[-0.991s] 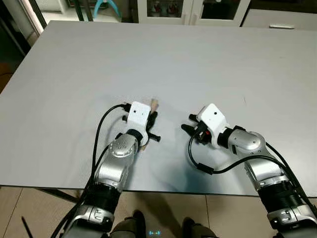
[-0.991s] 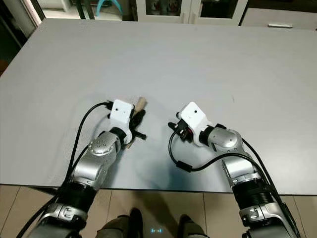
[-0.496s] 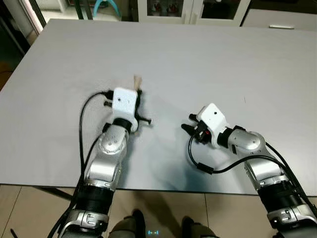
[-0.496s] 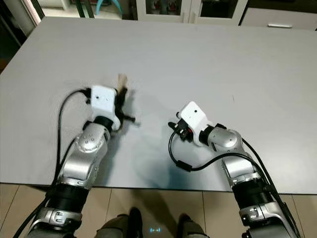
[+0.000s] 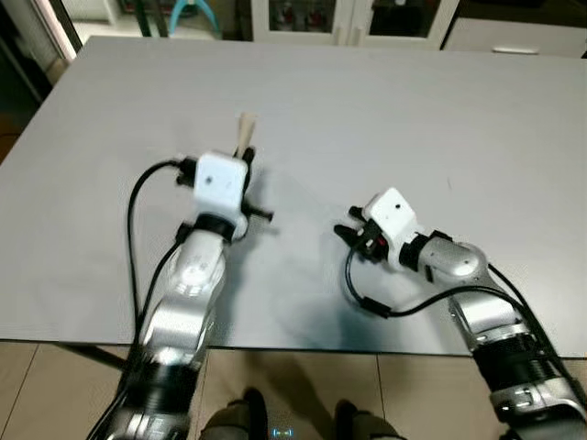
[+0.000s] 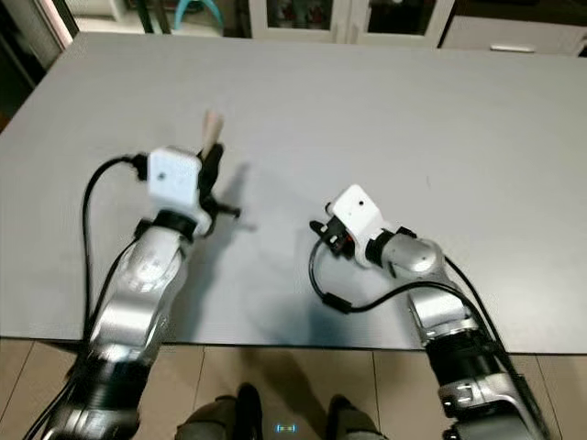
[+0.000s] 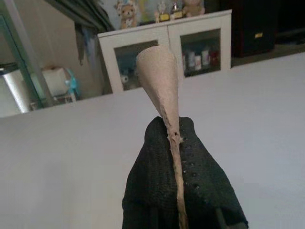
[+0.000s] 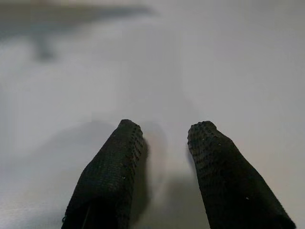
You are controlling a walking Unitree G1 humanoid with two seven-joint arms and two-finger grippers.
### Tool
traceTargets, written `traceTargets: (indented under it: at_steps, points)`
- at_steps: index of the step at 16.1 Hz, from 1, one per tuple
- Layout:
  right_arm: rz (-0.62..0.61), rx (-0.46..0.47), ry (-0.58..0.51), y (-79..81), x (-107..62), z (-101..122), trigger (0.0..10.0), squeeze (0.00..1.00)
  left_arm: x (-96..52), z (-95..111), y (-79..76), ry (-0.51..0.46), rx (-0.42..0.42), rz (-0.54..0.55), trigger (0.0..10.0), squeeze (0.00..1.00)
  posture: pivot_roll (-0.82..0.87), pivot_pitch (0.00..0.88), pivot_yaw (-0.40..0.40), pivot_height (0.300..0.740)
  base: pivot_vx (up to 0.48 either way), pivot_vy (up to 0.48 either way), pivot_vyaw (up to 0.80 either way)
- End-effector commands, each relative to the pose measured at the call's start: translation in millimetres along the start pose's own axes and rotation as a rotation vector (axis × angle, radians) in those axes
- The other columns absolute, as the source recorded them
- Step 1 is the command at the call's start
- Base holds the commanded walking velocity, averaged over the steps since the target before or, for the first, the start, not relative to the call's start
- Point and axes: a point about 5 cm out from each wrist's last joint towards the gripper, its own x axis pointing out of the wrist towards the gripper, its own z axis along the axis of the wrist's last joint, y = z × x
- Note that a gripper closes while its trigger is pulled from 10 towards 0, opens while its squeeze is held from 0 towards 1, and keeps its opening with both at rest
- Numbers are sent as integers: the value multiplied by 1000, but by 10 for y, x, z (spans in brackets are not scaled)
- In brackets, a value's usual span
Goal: Picking trash to rubbish bin
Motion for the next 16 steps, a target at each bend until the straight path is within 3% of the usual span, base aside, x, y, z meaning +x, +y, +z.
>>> traceTargets:
  at_steps: [1, 2, 6, 16]
  points:
    - [-78, 16, -59, -96, -19, 93, 10000, 0, -62, 54, 81, -24, 41, 36, 0, 0, -103, 179, 13, 740, 0, 0, 0]
    - [-147, 33, -82, -153, -20, 125, 10000, 0, -127, 74, 200, -31, 48, 88, 0, 0, -98, 172, 12, 740, 0, 0, 0]
    - [-250, 92, -67, -254, -78, 79, 10000, 0, -220, 85, 336, -25, 48, 143, 0, 0, -83, 149, 3, 740, 0, 0, -333]
    - [-299, 86, -63, -354, -124, 87, 10000, 0, -195, 28, 318, 13, -7, 168, 0, 0, -116, 106, -5, 740, 0, 0, -740]
